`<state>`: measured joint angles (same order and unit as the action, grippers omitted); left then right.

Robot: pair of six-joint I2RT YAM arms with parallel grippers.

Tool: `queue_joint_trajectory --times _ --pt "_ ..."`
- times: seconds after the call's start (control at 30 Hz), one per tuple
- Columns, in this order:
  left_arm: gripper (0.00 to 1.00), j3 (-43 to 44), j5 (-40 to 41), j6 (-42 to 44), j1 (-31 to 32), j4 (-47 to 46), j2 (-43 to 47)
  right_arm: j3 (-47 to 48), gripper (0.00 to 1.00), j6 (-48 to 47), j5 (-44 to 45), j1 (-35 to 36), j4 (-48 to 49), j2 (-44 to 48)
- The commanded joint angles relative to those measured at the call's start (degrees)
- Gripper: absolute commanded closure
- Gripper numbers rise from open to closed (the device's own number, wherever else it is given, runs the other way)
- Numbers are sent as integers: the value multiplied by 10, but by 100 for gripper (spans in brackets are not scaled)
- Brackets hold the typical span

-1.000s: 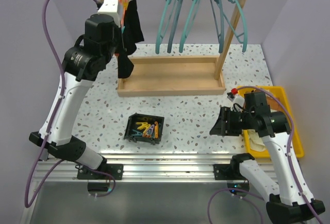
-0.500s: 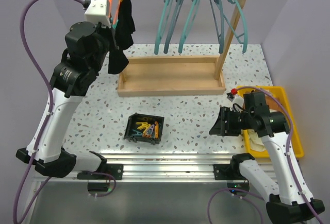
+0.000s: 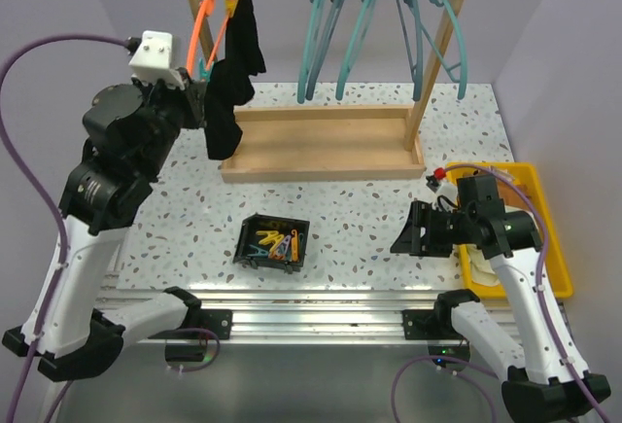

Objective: Remove the underwear clipped to the hanger

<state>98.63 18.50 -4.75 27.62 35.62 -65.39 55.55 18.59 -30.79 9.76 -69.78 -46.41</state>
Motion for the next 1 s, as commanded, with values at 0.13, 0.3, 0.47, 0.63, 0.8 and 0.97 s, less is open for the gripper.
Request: queue_joint_trajectory --times 0.13,0.3,0.47,0.63,0.8,0.97 --pt "100 -76 -74 -70 -3 35 122 2 18 20 -11 1 40 0" --pt "100 -149 -130 -137 -3 99 203 5 6 46 -56 2 72 11" --pt "100 -261 -195 -209 -4 127 313 -14 2 83 -117 2 97 18" --pt "100 -365 -297 -274 -4 114 386 -13 2 89 -139 3 94 28" --pt "100 -427 -329 -309 -4 66 440 -19 2 94 -146 2 87 44" --pt "100 -519 -421 -356 -4 -38 443 -48 2 144 -190 2 125 70"
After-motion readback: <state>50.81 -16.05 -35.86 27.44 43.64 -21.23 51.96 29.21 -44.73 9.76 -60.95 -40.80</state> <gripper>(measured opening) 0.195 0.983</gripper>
